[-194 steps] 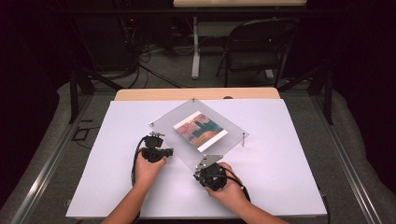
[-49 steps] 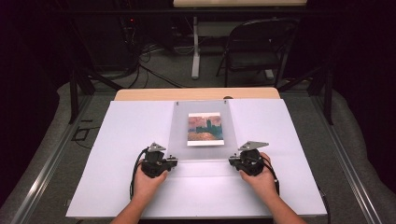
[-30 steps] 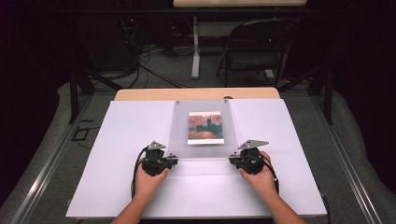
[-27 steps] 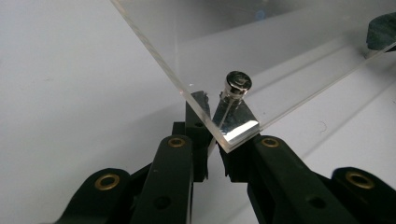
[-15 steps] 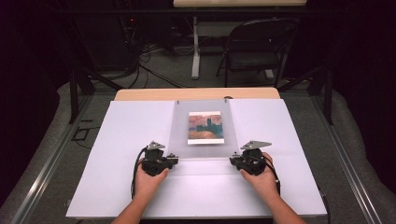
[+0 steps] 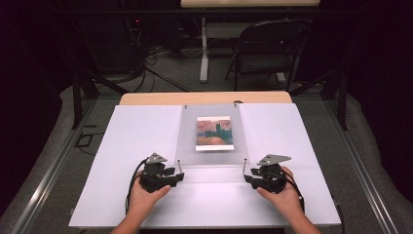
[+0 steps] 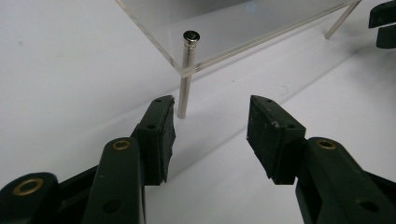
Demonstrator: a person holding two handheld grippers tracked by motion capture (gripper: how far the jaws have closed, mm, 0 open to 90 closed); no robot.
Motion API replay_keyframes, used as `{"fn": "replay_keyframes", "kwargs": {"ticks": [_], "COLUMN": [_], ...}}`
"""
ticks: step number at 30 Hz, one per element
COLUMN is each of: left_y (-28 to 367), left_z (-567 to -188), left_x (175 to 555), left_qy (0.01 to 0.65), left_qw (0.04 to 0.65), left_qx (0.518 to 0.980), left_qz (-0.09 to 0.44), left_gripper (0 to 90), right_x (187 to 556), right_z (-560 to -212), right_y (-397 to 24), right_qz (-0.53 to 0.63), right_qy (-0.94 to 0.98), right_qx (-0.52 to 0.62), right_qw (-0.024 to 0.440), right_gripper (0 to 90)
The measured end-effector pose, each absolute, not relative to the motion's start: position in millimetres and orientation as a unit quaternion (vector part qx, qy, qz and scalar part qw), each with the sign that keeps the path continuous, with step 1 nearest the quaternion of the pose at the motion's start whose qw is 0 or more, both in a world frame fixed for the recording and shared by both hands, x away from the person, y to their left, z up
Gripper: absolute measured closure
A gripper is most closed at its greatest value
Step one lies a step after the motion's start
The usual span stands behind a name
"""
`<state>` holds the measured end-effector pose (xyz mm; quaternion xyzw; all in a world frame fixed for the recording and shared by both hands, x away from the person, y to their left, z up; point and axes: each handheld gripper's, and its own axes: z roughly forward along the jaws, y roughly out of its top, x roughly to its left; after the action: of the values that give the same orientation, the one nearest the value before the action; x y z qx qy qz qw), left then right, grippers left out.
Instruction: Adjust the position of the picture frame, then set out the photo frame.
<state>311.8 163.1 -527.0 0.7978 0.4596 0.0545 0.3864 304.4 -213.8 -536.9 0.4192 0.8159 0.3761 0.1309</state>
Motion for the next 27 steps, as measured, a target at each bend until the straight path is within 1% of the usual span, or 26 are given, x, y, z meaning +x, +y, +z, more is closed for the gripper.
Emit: {"fn": "replay_keyframes", "kwargs": {"ticks": [6,8,10,11,12,13,14,15,16,18,22,24,26,27], "left_y": [185,191,193,194,194,194,194,194,194,194,194,193,188,188], "left_z": [-506,-495,-490,-487,-484,-484,-482,-482,-480,-480,-478,-477,-476,-476], "left_x": [310,317,322,326,333,333,342,342,353,360,386,391,405,405], "left_qy": [0.466,0.473,0.474,0.474,0.475,0.475,0.477,0.477,0.484,0.488,0.512,0.516,0.524,0.524], "left_qw": [0.388,0.387,0.387,0.385,0.381,0.381,0.374,0.374,0.369,0.367,0.362,0.359,0.365,0.365], "left_qx": [0.793,0.788,0.786,0.787,0.787,0.787,0.788,0.788,0.786,0.784,0.77,0.769,0.763,0.763], "left_qz": [0.061,0.08,0.087,0.089,0.102,0.102,0.109,0.109,0.112,0.115,0.115,0.114,0.103,0.103], "left_gripper": [49.4,47.3,46.5,45.1,43.9,43.7,43.5,42.6,42.2,41.8,41.1,40.6,40.6,40.9], "right_x": [299,303,305,309,314,317,321,324,328,332,357,362,378,378], "right_z": [-521,-512,-509,-504,-499,-497,-494,-492,-490,-489,-486,-486,-487,-487], "right_y": [-226,-233,-234,-236,-237,-237,-237,-237,-237,-237,-237,-237,-236,-236], "right_qz": [0.383,0.383,0.381,0.382,0.381,0.38,0.378,0.376,0.374,0.368,0.358,0.357,0.349,0.349], "right_qy": [0.806,0.802,0.799,0.798,0.797,0.796,0.797,0.797,0.798,0.8,0.8,0.799,0.798,0.798], "right_qx": [0.428,0.432,0.44,0.441,0.442,0.445,0.446,0.447,0.446,0.448,0.457,0.462,0.467,0.467], "right_qw": [0.141,0.152,0.149,0.152,0.155,0.155,0.154,0.152,0.154,0.154,0.149,0.146,0.151,0.151], "right_gripper": [54.9,52.3,51.7,50.9,49.4,49.2,48.7,48.0,47.5,47.4,46.2,46.2,44.4,44.4]}}
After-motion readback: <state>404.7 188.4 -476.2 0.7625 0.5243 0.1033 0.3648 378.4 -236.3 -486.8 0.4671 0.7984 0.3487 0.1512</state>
